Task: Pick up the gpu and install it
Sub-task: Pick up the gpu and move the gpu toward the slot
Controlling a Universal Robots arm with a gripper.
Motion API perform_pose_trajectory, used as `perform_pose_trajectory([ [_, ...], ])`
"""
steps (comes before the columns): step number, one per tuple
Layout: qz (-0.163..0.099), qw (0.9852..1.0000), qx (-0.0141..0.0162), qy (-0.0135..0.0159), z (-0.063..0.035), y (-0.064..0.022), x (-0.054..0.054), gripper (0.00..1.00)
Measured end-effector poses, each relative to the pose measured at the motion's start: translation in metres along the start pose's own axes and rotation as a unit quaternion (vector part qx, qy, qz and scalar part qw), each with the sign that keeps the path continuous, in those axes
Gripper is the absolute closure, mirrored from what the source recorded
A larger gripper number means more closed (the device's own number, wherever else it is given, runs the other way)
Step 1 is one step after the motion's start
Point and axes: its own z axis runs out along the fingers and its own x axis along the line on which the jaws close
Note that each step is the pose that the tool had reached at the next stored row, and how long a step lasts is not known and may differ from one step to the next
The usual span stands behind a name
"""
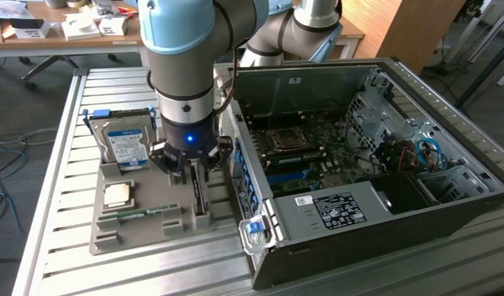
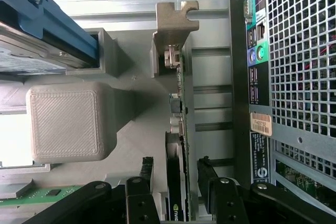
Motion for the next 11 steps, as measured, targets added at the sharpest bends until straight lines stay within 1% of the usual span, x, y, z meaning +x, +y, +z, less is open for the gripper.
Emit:
perform_pose_trajectory([
  [11,0.000,1.0000,-0.0002,-0.0001,0.0019,-0.0003,-0.0006,0.53],
])
